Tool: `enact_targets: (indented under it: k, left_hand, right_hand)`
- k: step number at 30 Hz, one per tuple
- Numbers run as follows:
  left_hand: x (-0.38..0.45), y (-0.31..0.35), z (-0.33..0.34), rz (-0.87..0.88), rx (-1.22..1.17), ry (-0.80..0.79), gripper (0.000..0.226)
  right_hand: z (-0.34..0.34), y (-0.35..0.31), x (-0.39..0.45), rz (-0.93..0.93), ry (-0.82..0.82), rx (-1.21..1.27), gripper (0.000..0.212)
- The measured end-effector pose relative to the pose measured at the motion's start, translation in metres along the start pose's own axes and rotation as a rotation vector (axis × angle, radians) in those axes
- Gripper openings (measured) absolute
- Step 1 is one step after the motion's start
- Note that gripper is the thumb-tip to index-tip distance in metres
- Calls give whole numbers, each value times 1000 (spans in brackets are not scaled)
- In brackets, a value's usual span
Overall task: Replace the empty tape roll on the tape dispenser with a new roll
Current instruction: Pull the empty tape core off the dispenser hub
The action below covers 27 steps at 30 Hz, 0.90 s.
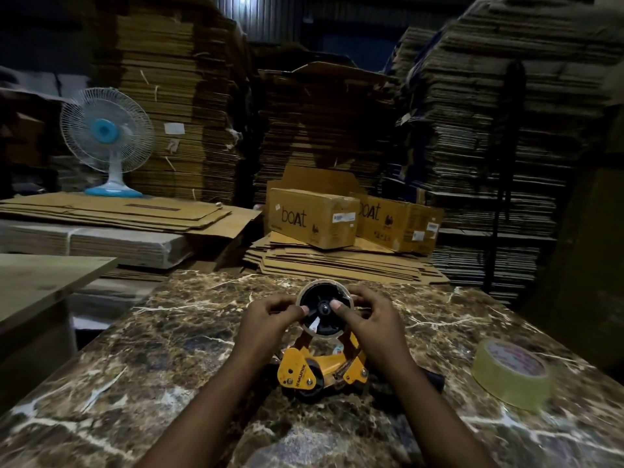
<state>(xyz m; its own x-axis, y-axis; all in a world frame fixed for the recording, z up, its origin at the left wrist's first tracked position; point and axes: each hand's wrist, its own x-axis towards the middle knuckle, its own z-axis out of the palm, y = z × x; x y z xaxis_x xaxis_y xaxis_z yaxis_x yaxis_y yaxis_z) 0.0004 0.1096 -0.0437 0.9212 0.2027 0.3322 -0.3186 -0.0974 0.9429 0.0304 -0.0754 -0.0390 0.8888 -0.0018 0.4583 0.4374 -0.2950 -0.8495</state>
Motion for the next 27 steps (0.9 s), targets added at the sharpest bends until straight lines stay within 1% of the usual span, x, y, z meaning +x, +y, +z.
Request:
enact_targets:
  k: [2, 3, 6, 9, 12, 14, 16, 19, 22, 23, 24, 26, 27]
  left_hand:
    - [-2, 3, 1, 22, 10, -1, 14]
    - [-2, 4, 1, 32, 11, -7, 19]
    - [-4, 7, 2, 39, -7, 2, 31]
    - [-5, 8, 4, 39, 11, 46, 30]
    - [-5, 8, 3, 43, 56, 62, 24]
    - [-6, 9, 2, 55, 71, 46, 25]
    - [-7, 11, 2, 65, 96, 44, 28]
    - [-8, 14, 2, 54, 139, 81, 30]
    - [-7, 17, 2, 34, 152, 99, 31]
    - [-7, 18, 2, 35, 155, 107, 30]
    - [-8, 19, 2, 37, 156, 118, 29]
    - [-8, 21, 2, 41, 168, 140, 26]
    - [-8, 22, 2, 39, 176, 142, 25]
  right_hand:
    - [0, 2, 1, 16, -6, 14, 37]
    - [0, 3, 2, 20, -10, 7, 38]
    - [-1, 2, 3, 14, -25, 4, 33]
    - [-3, -1, 2, -17, -52, -12, 30]
    - [-3, -1, 1, -27, -74, -29, 33]
    - [-2, 1, 1, -8, -75, -14, 36]
    - [-2, 2, 2, 12, -62, -8, 40]
    - [0, 5, 2, 25, -45, -25, 48]
    - [0, 3, -1, 11, -44, -9, 67]
    - [0, 3, -1, 5, -39, -5, 67]
    - [0, 2, -1, -1, -30, -3, 60]
    - [0, 1, -1, 0, -18, 0, 39]
    - [0, 0, 0, 7, -14, 5, 33]
